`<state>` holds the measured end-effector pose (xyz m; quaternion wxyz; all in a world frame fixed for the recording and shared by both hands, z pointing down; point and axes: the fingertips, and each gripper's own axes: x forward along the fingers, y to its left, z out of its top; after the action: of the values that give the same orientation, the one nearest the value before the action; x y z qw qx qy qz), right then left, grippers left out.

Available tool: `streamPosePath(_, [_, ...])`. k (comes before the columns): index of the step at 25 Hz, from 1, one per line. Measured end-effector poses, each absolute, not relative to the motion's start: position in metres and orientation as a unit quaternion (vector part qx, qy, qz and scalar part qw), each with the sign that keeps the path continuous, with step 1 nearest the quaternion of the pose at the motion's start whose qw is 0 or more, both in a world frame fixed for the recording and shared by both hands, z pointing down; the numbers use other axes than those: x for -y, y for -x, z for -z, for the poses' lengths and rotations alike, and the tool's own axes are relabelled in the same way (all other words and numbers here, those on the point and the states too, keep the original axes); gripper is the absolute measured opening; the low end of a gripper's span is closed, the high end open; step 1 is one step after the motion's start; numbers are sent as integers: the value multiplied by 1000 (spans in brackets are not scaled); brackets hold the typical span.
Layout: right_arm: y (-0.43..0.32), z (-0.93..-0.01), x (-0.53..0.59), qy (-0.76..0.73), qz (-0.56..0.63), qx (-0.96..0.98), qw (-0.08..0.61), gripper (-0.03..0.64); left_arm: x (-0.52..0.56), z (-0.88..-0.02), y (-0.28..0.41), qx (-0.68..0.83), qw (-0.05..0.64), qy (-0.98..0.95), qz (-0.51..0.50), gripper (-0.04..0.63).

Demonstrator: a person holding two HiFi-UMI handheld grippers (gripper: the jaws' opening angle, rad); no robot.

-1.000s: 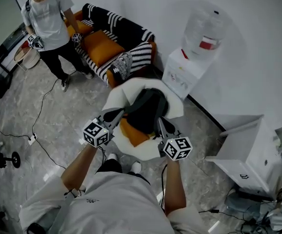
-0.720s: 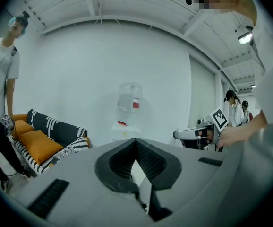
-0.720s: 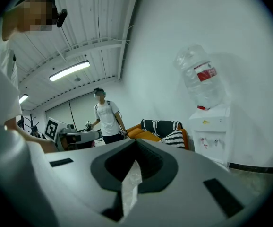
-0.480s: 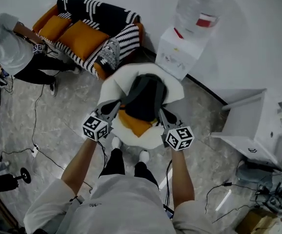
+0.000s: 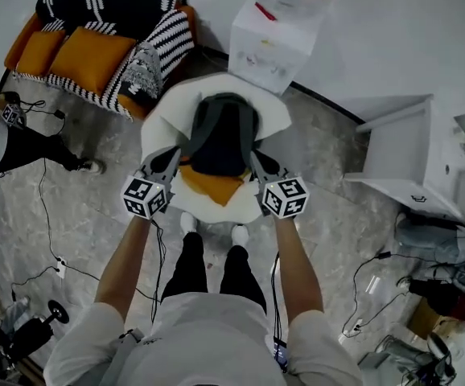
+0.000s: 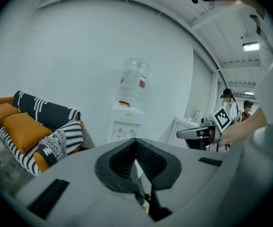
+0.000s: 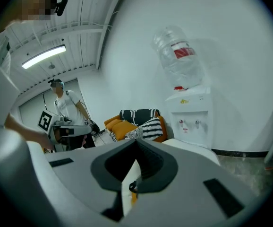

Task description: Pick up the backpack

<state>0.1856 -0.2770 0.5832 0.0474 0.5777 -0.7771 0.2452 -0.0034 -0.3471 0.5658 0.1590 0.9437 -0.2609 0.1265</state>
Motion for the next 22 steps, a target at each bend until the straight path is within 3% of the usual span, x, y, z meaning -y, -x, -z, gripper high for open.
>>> streamPosePath(22, [-231, -764, 350, -589, -292, 745, 110, 6, 429, -729, -44, 248, 170, -934, -191, 2])
